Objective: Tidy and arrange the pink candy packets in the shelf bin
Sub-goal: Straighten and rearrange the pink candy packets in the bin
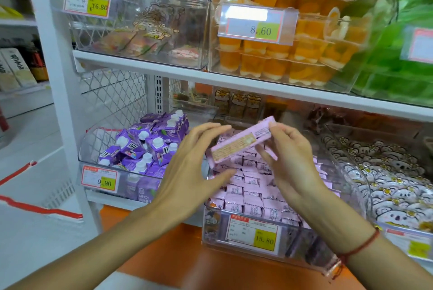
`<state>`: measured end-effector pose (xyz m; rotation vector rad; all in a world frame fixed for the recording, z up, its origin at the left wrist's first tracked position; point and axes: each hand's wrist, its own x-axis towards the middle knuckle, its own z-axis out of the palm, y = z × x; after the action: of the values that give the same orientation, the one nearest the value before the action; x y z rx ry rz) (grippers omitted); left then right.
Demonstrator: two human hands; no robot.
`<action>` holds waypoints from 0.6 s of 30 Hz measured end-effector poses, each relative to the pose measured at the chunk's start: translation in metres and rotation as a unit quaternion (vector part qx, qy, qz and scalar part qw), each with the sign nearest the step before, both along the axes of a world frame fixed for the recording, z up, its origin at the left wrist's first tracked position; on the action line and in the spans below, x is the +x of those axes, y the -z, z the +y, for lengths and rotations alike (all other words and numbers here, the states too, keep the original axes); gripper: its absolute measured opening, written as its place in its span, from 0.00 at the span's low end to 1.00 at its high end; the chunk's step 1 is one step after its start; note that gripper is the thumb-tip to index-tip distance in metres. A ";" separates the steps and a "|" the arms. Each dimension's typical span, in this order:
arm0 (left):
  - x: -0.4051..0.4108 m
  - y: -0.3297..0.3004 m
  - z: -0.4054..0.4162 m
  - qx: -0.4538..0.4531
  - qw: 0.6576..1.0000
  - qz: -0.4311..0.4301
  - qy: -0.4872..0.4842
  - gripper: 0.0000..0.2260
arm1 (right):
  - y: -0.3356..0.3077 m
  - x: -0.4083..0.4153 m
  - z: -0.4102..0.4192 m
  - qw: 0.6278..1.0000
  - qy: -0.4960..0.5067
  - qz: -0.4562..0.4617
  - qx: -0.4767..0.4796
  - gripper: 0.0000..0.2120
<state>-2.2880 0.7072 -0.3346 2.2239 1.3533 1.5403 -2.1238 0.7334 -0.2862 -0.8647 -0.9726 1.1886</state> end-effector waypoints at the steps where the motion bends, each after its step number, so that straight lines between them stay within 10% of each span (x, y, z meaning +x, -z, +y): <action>1: 0.000 -0.001 0.000 0.016 1.000 -0.002 0.004 0.25 | 0.001 0.001 -0.002 0.998 -0.037 0.038 -0.040 0.04; 5: -0.001 -0.007 -0.002 -0.031 0.992 -0.119 0.020 0.16 | 0.002 0.009 -0.002 0.983 -0.112 0.089 -0.120 0.09; 13: -0.001 -0.015 -0.001 -0.317 0.863 -0.390 0.059 0.24 | 0.012 0.010 -0.005 0.913 -0.095 -0.360 0.167 0.18; 18: -0.001 -0.023 0.003 -0.326 0.868 -0.369 0.068 0.25 | 0.018 0.011 0.002 0.950 -0.092 -0.272 0.120 0.07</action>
<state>-2.2889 0.7103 -0.3118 1.1188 1.1712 1.3660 -2.1125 0.7353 -0.3042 -0.9381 -1.6419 0.9719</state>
